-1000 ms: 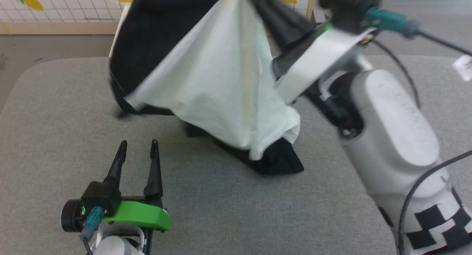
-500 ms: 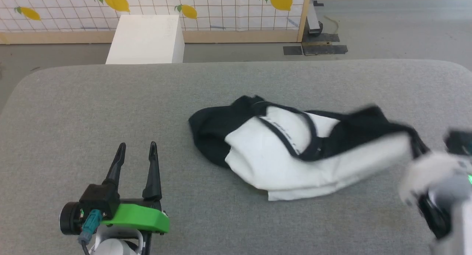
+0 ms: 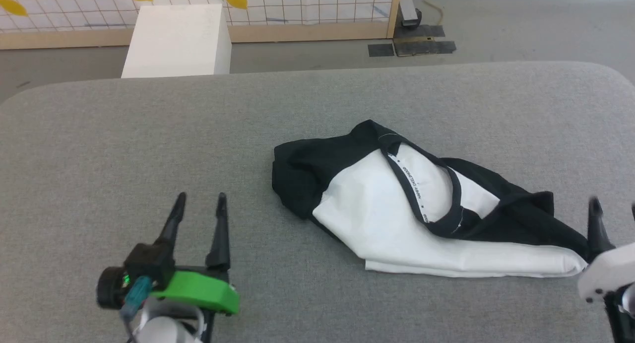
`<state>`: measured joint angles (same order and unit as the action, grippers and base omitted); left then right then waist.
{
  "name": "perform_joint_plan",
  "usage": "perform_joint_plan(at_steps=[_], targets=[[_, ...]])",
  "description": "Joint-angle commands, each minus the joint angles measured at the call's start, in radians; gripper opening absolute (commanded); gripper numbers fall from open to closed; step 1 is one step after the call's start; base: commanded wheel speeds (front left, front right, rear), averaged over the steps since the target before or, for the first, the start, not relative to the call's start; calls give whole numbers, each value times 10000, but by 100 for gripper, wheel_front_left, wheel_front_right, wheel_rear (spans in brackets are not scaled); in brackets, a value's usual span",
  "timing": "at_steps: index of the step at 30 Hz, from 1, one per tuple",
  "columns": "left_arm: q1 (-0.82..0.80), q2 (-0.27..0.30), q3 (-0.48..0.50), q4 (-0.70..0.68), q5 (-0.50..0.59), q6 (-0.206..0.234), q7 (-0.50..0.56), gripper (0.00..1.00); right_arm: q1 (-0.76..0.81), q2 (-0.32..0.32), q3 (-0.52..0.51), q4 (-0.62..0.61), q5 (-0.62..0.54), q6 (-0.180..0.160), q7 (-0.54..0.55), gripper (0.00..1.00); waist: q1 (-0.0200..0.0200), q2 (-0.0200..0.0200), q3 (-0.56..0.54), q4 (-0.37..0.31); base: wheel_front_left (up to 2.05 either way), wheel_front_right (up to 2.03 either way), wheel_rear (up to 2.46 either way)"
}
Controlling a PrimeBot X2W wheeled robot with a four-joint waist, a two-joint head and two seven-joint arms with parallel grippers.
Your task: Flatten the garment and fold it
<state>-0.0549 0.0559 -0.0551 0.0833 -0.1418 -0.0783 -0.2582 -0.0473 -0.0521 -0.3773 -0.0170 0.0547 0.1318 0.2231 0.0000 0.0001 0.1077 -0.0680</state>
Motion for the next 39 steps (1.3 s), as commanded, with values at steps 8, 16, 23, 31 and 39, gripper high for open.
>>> perform_joint_plan(at_steps=[8,16,23,31,39], targets=[[-2565,-50,-944,2132,-428,-195,1766,100,-111,18,2280,-429,548,-11,-1830,100,0,-1,632,-351,0,0,0],[-4604,-54,-1500,4368,-971,261,5641,100,-478,18,3231,45,843,-11,-2192,100,0,-1,1318,-989,0,0,0],[-4953,359,-1830,4507,-404,858,7235,0,-585,18,3276,302,934,-11,-2325,100,0,-1,1392,-1045,0,0,0],[-3810,522,-472,1857,-759,2147,4437,0,-556,18,3339,428,924,-11,-2330,100,0,-1,887,-429,0,0,0],[-534,1297,920,-178,-1143,3080,5236,0,-329,18,3345,443,776,-11,-2003,100,0,-1,427,239,0,0,0]])
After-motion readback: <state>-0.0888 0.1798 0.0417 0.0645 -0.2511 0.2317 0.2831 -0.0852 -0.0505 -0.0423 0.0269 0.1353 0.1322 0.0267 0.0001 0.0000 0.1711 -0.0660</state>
